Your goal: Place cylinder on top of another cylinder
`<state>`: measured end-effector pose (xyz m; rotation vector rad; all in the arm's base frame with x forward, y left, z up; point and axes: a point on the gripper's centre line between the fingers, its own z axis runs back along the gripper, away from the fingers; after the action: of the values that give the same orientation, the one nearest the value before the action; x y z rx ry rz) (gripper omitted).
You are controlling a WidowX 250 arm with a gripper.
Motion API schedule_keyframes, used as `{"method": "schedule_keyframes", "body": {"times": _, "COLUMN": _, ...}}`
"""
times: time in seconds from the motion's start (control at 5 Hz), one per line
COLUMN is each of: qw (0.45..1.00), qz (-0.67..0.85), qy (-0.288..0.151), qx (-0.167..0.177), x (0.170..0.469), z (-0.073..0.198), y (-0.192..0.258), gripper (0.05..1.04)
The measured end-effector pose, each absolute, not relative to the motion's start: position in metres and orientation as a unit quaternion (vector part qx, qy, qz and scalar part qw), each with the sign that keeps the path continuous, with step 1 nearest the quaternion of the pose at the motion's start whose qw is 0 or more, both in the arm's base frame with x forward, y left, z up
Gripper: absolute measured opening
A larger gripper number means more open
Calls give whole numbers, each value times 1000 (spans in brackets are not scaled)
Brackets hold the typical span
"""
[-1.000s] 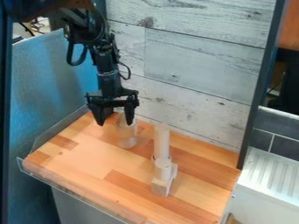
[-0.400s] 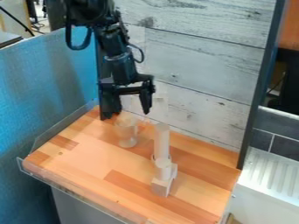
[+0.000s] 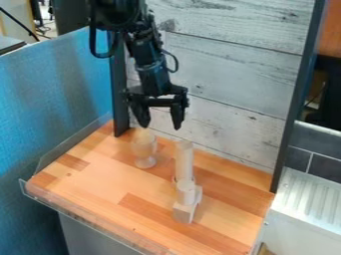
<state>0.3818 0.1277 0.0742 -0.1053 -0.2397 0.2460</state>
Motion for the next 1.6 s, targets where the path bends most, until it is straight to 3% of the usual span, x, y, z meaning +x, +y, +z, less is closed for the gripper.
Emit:
{"method": "schedule_keyframes", "body": {"times": 1.2, "qw": 989, "qz": 121, "qy": -81, "qx": -32, "x": 384, "z": 40, "y": 100, "gripper": 1007}}
{"method": "schedule_keyframes", "body": {"times": 1.4, "qw": 989, "qz": 123, "qy": -78, "qx": -29, "x": 385, "z": 31, "y": 101, "gripper": 957}}
{"method": "schedule_keyframes", "body": {"times": 1.6, "qw": 988, "qz": 130, "qy": -78, "qx": -24, "x": 389, "z": 11, "y": 102, "gripper": 676}}
